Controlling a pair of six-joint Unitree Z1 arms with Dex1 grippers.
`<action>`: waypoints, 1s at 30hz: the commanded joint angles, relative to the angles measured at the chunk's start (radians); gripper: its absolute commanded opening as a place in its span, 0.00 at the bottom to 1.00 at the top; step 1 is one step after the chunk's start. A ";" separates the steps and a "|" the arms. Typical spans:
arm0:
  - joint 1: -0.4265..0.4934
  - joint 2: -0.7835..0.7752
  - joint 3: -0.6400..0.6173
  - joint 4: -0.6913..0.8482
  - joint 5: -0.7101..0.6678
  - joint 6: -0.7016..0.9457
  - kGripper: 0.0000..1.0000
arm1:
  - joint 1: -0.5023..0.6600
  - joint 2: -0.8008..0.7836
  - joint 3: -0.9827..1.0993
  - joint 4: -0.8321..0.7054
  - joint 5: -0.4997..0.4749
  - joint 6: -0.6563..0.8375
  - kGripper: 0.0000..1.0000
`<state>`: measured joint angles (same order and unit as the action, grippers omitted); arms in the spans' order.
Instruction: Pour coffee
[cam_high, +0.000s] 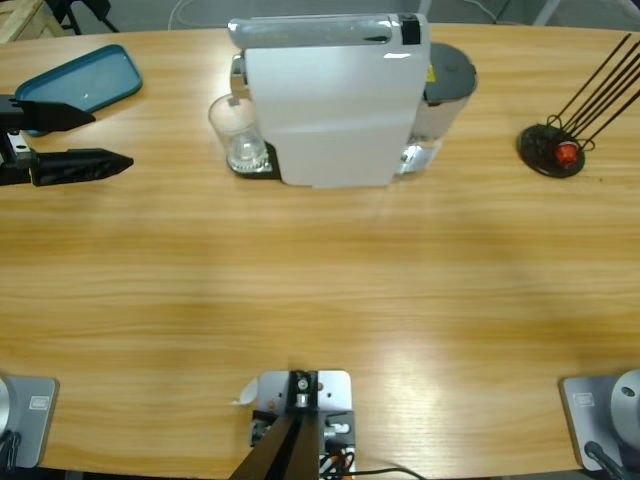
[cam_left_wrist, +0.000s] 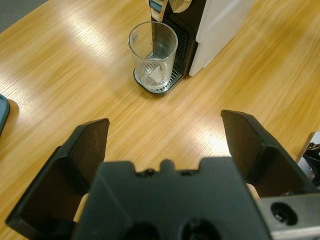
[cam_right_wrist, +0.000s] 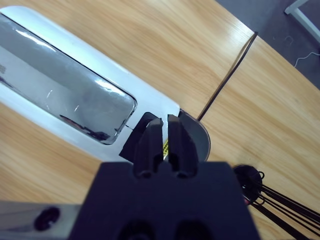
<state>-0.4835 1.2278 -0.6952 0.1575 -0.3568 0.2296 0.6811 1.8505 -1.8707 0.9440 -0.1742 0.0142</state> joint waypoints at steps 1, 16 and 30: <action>-0.009 0.029 0.037 -0.012 0.012 0.007 0.97 | -0.001 0.045 -0.004 0.019 0.007 0.009 0.00; -0.006 0.049 0.046 -0.029 0.012 0.007 0.97 | 0.006 0.065 -0.008 0.026 0.031 0.006 0.00; -0.006 0.053 0.048 -0.030 0.012 0.005 0.97 | 0.028 0.073 0.067 0.042 0.035 0.015 0.00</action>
<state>-0.4835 1.2474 -0.6838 0.1358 -0.3567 0.2296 0.6824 1.8743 -1.8708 0.9610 -0.1513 0.0142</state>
